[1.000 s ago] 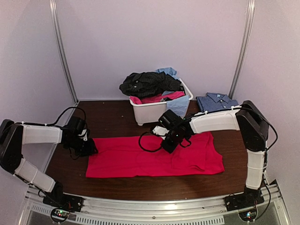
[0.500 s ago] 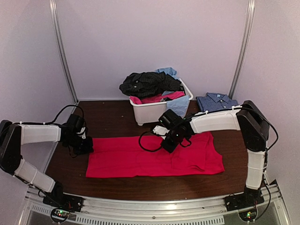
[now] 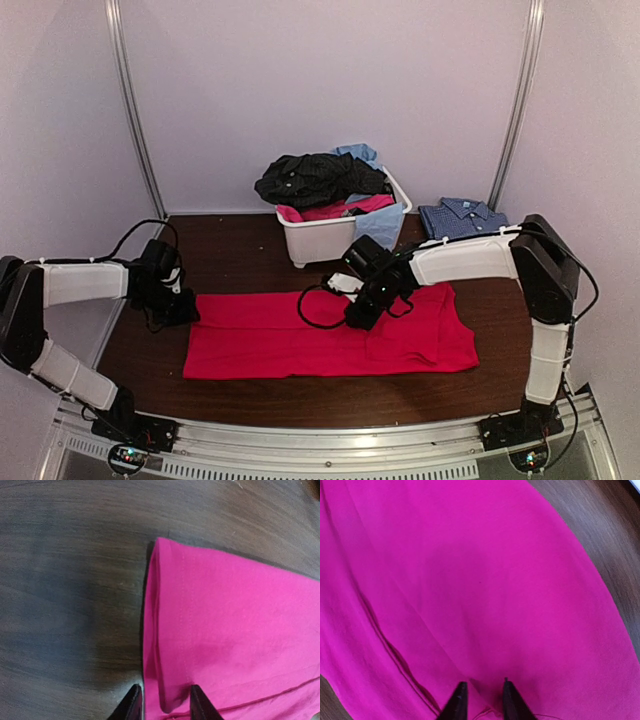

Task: Fold and stack the mixed laundry pile
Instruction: Smooth out the rectangle-folded T-shirt at the center of the board.

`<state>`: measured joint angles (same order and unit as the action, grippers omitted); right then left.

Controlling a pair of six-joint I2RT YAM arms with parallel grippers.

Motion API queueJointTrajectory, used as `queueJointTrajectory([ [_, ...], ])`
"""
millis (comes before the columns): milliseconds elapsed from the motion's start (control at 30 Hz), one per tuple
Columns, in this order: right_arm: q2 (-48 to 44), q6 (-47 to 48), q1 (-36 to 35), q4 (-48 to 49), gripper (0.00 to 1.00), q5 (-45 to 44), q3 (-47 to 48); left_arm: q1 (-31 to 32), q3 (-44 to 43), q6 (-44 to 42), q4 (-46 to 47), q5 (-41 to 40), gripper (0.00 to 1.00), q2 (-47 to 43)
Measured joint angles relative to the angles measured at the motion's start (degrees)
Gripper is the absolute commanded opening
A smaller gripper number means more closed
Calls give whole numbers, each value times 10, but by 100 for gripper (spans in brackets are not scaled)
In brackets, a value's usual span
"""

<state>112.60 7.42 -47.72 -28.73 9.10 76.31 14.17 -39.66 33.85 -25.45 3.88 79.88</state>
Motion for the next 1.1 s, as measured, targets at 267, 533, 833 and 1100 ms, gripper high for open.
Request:
queueJointTrajectory([
  [267, -43, -7, 2, -4, 30, 69, -29, -3, 2, -45, -2, 27, 39, -60],
  [533, -54, 0, 5, -4, 29, 140, -28, -3, 2, -57, -21, 61, 34, -58],
  [833, -2, 1, 5, -19, 32, 147, -24, 0, -3, -54, -32, 70, 38, -38],
  [1100, -136, -115, 26, 21, 38, 108, -144, 53, -144, -83, -15, 64, 35, 76],
])
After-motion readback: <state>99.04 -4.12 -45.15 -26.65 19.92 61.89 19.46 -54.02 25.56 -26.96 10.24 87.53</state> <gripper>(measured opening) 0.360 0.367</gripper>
